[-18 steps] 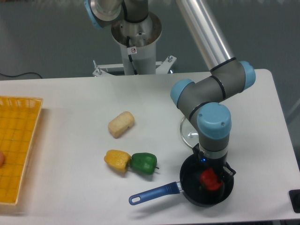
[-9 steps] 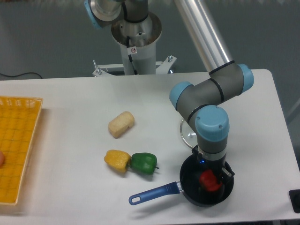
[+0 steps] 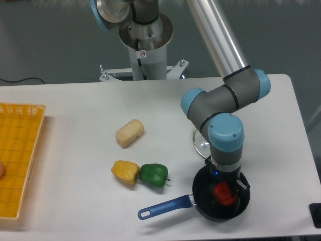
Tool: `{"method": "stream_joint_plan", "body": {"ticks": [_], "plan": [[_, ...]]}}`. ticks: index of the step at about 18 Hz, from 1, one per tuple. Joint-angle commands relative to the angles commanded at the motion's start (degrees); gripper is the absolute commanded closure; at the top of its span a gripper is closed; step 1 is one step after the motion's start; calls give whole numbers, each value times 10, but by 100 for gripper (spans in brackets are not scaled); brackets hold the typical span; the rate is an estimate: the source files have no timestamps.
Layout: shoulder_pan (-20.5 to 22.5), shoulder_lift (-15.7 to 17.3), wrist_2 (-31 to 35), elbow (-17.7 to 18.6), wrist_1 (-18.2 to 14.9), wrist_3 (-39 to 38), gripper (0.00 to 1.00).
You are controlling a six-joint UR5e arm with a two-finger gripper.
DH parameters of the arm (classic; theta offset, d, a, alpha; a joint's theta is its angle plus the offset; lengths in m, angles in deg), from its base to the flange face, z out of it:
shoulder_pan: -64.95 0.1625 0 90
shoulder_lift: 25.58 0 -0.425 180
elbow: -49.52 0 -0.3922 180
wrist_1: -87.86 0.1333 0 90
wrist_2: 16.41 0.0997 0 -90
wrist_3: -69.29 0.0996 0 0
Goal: Place the red pepper in the pot
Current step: 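Open the gripper to release the red pepper into the pan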
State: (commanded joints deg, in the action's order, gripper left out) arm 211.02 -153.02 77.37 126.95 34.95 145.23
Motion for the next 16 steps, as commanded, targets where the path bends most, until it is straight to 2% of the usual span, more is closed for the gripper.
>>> {"method": "stream_joint_plan", "body": {"ticks": [8, 16], "plan": [[0, 0, 0, 1, 3, 1, 47], [-2, 0, 0, 1, 4, 2, 36]]}}
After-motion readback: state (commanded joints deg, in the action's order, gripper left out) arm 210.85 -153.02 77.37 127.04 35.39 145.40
